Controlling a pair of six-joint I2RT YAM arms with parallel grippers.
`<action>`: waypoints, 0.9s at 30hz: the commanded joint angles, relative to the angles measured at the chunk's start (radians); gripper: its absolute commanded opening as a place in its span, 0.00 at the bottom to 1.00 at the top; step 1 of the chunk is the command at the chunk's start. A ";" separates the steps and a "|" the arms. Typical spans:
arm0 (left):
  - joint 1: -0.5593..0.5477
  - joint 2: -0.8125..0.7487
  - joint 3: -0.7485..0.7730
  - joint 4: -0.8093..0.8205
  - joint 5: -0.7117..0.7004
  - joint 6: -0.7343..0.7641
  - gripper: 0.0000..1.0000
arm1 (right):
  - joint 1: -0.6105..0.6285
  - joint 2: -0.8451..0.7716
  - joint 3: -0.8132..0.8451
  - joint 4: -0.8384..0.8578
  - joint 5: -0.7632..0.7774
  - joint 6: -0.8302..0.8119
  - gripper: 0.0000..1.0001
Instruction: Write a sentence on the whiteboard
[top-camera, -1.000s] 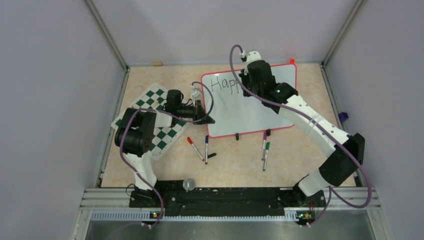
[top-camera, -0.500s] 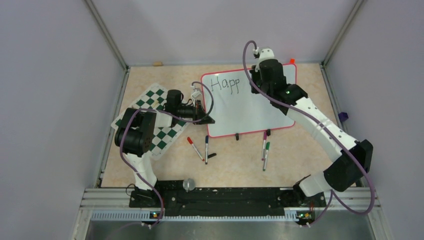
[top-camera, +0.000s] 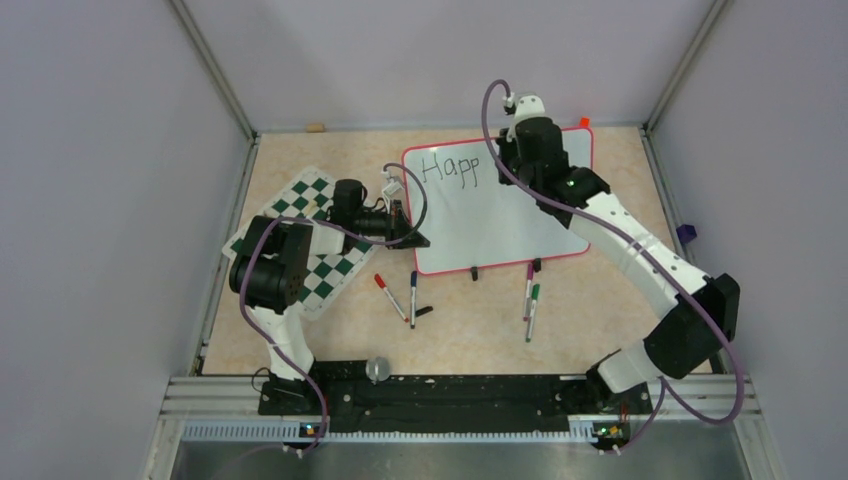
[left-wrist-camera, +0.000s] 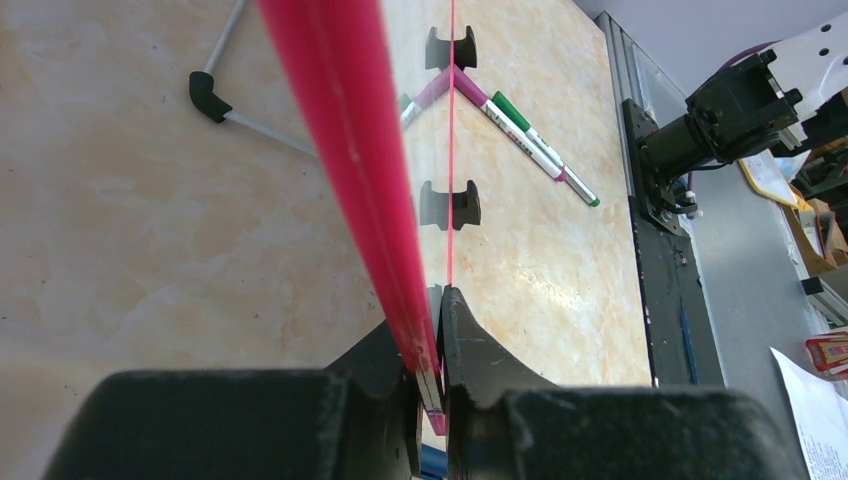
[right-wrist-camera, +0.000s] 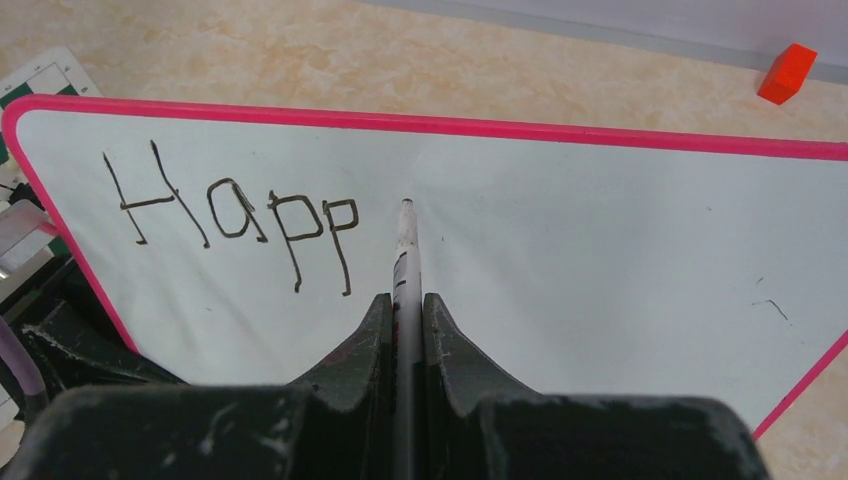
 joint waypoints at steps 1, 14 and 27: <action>-0.021 0.029 -0.037 -0.035 0.004 0.100 0.00 | -0.005 0.033 0.061 0.042 -0.028 0.011 0.00; -0.021 0.033 -0.037 -0.031 0.006 0.097 0.00 | -0.005 0.070 0.079 0.036 0.033 0.012 0.00; -0.021 0.029 -0.039 -0.032 0.005 0.097 0.00 | -0.006 0.070 0.082 0.018 0.003 0.019 0.00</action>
